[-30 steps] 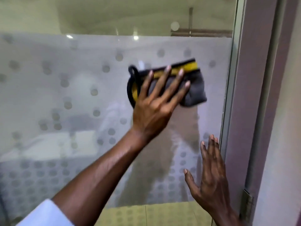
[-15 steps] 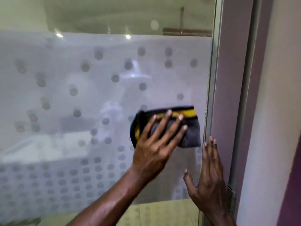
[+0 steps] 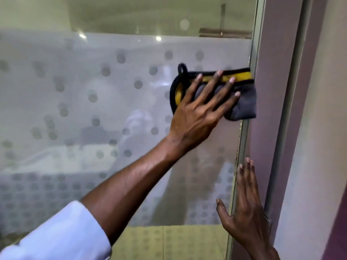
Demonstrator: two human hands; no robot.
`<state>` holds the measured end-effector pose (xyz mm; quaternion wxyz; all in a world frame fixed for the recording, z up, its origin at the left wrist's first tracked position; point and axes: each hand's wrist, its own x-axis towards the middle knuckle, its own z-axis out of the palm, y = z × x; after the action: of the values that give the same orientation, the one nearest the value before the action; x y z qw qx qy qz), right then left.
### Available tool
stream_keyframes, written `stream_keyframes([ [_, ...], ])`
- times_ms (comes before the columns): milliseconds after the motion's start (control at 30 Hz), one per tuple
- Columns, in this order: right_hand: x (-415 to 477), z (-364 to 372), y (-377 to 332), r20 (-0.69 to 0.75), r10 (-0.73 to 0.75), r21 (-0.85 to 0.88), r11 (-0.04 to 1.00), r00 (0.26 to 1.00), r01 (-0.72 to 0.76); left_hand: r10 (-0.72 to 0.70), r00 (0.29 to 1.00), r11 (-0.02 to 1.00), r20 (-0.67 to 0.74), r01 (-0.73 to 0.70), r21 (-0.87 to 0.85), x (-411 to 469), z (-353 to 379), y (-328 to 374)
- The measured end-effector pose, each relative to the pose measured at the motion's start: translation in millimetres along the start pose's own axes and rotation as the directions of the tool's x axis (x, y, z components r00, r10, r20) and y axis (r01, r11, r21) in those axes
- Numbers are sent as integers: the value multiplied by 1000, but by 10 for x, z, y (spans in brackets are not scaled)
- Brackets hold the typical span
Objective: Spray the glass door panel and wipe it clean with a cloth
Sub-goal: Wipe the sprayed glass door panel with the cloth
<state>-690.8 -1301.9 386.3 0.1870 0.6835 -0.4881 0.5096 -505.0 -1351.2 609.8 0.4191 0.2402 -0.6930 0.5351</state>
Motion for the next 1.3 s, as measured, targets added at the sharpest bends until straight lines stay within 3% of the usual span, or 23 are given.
stream_keyframes([
  [200,36,53,-123,-39,45,49,998,998,-43,51,998,999,31,-51,1,-5,4,-51],
  [433,47,57,-236,-128,37,155,988,991,-17,120,976,988,179,-100,-117,-1557,-386,261],
  [600,68,205,-429,-267,64,75,996,962,-45,151,942,987,300,-125,-105,-2427,-767,50],
  [700,65,339,-462,-303,73,48,997,950,-62,96,940,995,327,-93,-26,-2646,-1049,-364],
  [867,79,472,-427,-182,120,-12,992,976,-124,-22,979,982,205,-17,187,-2204,-1302,-1441],
  [967,122,558,-611,-197,-93,-180,982,976,58,-159,987,940,23,144,308,-1801,-1380,-2079],
  [1033,165,610,-884,-220,-174,-186,973,960,134,-215,976,922,-32,214,322,-1654,-1406,-2306],
  [1167,214,748,-1345,-157,-224,-89,973,962,212,-252,967,924,-38,252,287,-1841,-1414,-2163],
  [1300,208,848,-1461,-115,-219,-102,973,969,208,-325,945,929,42,311,202,-2490,-1391,-1448],
])
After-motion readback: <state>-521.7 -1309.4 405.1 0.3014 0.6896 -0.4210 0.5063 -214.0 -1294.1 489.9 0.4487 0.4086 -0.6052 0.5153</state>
